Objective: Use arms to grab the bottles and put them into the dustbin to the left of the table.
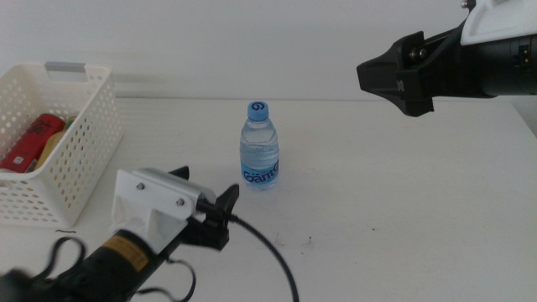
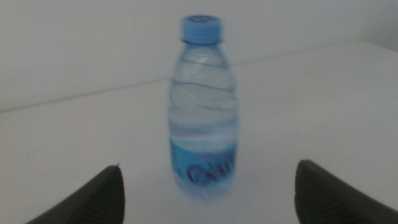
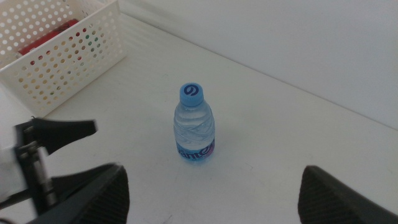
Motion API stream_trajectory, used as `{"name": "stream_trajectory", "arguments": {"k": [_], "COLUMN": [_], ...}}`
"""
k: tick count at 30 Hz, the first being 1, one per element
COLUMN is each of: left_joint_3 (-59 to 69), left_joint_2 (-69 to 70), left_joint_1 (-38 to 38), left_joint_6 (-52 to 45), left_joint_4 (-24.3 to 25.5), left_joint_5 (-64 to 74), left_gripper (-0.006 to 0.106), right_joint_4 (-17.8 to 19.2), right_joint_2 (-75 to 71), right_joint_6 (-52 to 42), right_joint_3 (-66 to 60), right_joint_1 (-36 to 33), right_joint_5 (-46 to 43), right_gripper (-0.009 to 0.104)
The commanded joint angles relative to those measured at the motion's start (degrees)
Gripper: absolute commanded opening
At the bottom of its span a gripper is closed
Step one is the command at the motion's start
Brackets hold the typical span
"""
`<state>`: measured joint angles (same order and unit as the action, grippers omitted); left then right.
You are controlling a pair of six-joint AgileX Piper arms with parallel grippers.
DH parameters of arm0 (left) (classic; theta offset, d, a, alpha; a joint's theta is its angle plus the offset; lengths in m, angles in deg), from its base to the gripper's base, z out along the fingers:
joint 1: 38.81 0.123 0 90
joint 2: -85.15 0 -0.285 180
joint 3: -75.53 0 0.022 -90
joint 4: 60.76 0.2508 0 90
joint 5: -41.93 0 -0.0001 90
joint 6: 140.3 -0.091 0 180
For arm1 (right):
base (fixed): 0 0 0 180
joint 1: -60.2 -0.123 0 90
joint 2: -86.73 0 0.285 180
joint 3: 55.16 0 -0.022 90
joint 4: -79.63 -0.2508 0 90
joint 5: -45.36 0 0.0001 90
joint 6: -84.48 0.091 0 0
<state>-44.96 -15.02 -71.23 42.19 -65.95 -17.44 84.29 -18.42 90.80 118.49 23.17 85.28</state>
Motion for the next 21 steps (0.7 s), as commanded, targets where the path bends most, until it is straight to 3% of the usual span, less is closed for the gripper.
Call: {"name": "stream_trajectory", "arguments": {"k": [1,9,14,21], "left_joint_3": [-2.3,-15.6,-21.7,-27.0], "left_joint_2": [-4.7,-15.6,-19.6,-25.6], "left_joint_1": [1.4,4.5,4.5,4.5], "left_joint_6": [1.7,5.6,5.7,5.2], "left_joint_4": [0.3,11.5,12.5,8.9], "left_joint_5": [-7.0,-3.3,1.2,1.6], "left_gripper": [0.094,0.094,0.094,0.094], "right_joint_4": [0.8,0.8,0.8,0.8], "right_joint_2": [0.1,0.1,0.1,0.1], "right_joint_6": [-0.1,-0.1,-0.1,-0.1], "right_joint_3": [0.4,0.4,0.4,0.4], "right_joint_1": [0.5,0.5,0.5,0.5], "right_joint_5": [-0.6,-0.6,-0.6,-0.6], "right_gripper": [0.087,0.087,0.087,0.087]}}
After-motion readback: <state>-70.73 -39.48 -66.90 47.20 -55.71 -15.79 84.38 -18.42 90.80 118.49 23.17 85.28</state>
